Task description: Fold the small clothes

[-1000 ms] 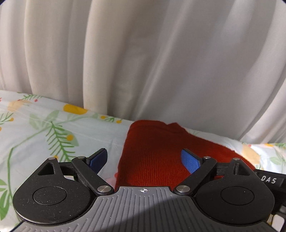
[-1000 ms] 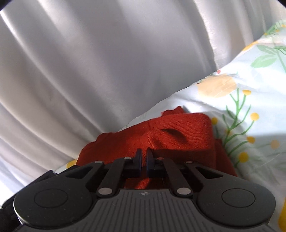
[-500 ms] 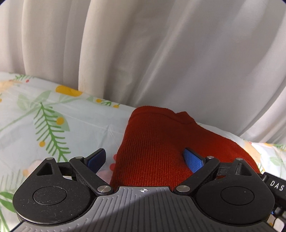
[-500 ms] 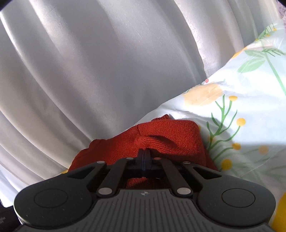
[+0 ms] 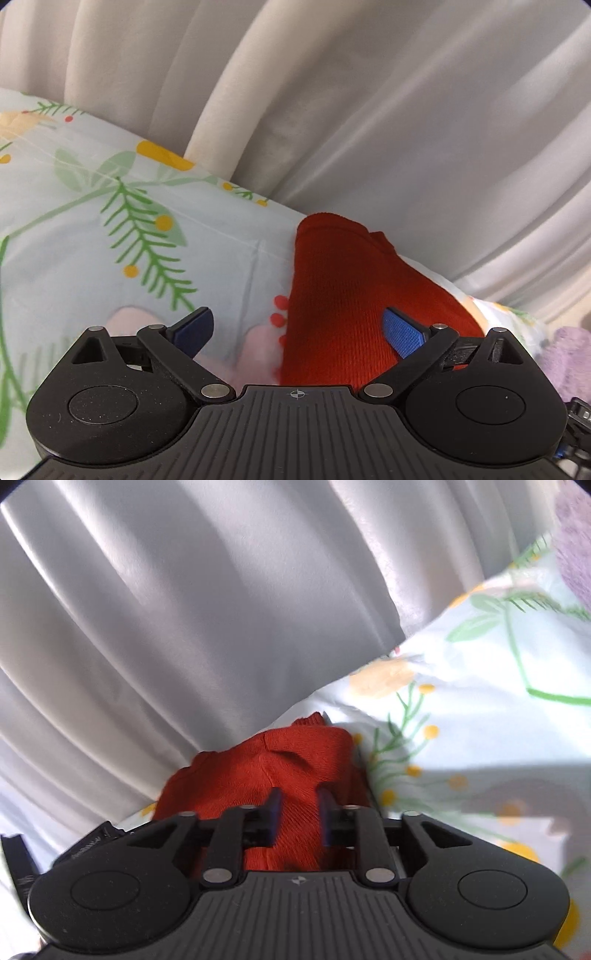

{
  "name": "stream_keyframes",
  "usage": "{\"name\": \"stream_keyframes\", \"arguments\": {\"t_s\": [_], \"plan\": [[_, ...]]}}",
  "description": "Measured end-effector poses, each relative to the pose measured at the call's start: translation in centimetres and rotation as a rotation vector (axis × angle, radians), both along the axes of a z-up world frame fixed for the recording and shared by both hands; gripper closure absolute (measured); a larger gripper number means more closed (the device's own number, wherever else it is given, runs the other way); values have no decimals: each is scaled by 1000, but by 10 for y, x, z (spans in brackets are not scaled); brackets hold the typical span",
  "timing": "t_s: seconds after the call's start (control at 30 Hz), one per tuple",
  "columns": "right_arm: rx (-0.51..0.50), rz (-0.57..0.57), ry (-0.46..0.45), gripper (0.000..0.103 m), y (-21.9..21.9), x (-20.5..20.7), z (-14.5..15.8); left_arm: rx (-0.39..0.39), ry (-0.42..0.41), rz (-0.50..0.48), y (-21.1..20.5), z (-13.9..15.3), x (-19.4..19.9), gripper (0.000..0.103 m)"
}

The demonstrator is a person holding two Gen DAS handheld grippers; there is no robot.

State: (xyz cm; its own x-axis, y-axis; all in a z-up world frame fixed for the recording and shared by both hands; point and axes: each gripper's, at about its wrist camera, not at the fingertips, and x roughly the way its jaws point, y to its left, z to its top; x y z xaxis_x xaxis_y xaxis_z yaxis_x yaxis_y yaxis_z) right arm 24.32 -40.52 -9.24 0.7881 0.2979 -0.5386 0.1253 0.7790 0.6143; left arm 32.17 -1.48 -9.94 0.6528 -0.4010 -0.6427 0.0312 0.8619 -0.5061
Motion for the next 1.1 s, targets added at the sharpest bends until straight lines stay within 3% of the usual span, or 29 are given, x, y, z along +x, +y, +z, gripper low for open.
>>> {"name": "stream_keyframes", "arguments": {"t_s": [0.03, 0.07, 0.1, 0.2, 0.37, 0.53, 0.7, 0.8, 0.93, 1.0, 1.1], "plan": [[44, 14, 31, 51, -10, -4, -2, -37, 8, -20, 7, 2, -1, 3], [86, 30, 65, 37, -20, -7, -4, -78, 14, -41, 14, 3, -2, 3], [129, 50, 88, 37, -28, -8, -8, -123, 28, -62, 19, 3, -1, 3], [297, 62, 123, 37, -46, -8, -23, -205, 63, -111, 21, 2, 2, 3], [389, 88, 164, 37, -49, 6, -39, -223, 132, -215, 6, -7, 11, 4], [369, 142, 190, 37, -39, 21, -38, -264, 170, -245, 0, -18, 15, 12], [403, 160, 202, 37, -38, 36, -41, -251, 166, -269, -5, -19, 20, 13], [409, 165, 201, 38, -34, 43, -42, -260, 173, -255, -4, -20, 21, 18], [386, 178, 205, 43, -29, 48, -41, -260, 175, -246, -2, -21, 19, 31], [381, 183, 213, 54, -26, 49, -39, -267, 174, -247, 1, -21, 19, 35], [382, 202, 204, 59, -20, 49, -37, -280, 172, -249, 3, -21, 20, 36]]}}
